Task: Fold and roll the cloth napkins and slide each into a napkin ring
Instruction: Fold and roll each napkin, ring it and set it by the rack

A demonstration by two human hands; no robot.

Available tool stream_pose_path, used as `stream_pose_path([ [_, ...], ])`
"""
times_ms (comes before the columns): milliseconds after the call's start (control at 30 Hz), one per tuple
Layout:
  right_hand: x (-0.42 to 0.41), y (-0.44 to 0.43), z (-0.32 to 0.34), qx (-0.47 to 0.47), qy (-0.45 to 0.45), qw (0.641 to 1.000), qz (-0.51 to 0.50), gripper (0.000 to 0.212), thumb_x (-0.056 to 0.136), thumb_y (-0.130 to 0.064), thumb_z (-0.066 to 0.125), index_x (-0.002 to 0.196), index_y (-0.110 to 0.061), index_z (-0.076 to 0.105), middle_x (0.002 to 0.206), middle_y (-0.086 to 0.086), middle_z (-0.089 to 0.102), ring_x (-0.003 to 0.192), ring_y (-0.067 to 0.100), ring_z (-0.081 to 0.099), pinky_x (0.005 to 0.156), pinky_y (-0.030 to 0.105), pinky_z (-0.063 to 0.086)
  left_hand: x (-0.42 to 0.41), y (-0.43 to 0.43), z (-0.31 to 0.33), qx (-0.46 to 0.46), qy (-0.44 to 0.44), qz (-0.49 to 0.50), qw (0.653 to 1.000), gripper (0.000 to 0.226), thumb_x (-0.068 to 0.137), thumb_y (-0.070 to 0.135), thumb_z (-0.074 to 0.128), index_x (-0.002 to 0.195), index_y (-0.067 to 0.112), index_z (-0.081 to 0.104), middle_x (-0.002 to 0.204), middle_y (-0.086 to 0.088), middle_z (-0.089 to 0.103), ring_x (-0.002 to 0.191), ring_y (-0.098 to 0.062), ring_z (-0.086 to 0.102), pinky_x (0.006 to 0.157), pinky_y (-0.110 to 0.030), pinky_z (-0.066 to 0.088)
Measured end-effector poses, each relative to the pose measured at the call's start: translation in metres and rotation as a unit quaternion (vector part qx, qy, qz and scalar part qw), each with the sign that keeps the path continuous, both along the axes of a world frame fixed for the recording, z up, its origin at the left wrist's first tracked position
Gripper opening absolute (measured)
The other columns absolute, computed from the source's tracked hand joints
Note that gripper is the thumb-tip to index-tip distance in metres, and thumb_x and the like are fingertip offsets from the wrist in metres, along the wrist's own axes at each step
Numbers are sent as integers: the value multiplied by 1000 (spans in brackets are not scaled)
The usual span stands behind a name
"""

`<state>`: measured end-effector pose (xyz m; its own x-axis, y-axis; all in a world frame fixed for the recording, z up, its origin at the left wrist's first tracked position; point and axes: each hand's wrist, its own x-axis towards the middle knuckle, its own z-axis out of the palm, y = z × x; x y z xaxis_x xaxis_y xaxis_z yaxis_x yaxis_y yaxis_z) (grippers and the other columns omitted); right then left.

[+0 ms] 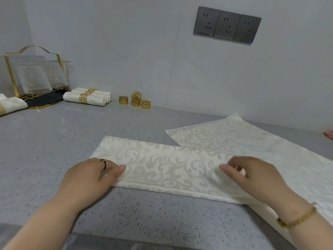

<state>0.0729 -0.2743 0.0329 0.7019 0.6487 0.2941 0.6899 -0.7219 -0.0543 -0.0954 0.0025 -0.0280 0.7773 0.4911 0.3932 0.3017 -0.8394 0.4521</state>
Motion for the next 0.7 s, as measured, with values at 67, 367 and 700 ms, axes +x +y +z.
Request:
stream_pose_path([
  [67,4,31,0,19,-1,1000,14,66,80,-73,13,93,-31,62,96,-13,65,90,8,57,70,21,42,0,2,0,-11,-5,21,1000,90,54,74,-2,86,28,68,90,7,64,84,-12,54,63,-16,34],
  [367,3,145,-50,-90,185,976,76,66,92,-56,32,145,-19,18,156,3,8,143,20,5,116,40,4,0,4,-1,17,42,-74,996,33,58,67,23,74,53,47,89,52,45,89,8,39,72,-3,30],
  [700,7,145,-57,-117,204,969,72,71,91,-60,25,147,-23,3,156,-2,-10,143,15,-13,114,40,-9,33,17,19,33,203,-101,973,58,88,60,25,138,32,35,144,19,30,130,-4,32,106,-17,25],
])
